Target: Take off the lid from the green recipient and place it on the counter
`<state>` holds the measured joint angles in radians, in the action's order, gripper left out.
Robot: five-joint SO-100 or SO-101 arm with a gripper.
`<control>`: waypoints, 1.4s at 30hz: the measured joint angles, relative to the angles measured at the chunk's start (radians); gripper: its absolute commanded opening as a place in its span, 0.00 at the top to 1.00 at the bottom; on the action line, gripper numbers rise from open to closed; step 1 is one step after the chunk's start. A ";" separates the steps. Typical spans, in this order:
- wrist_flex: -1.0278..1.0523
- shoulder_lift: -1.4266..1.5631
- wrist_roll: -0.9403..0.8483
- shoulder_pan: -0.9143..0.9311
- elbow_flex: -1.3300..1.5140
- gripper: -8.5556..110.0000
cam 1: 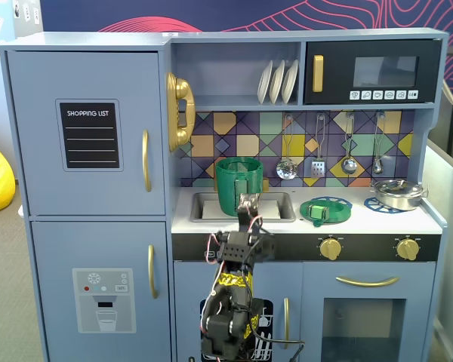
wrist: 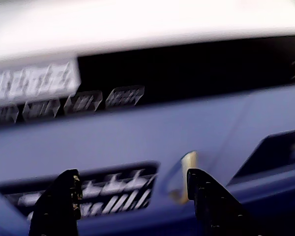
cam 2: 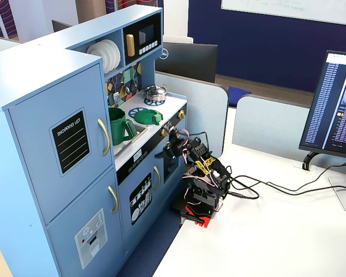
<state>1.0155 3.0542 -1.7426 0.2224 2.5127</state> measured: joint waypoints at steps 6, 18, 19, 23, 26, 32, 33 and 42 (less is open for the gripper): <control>-0.212 0.061 0.067 -0.138 0.225 0.78; -0.238 0.104 0.137 -0.195 0.489 0.86; -0.190 0.104 0.146 -0.196 0.491 0.86; 0.012 0.104 0.183 -0.222 0.491 0.84; 0.161 0.106 0.176 -0.212 0.491 0.83; 0.328 0.130 0.183 -0.224 0.488 0.83; 0.328 0.130 0.189 -0.221 0.488 0.83; 0.333 0.130 0.192 -0.216 0.488 0.83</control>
<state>1.3484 3.1845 -1.5509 0.0061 3.0005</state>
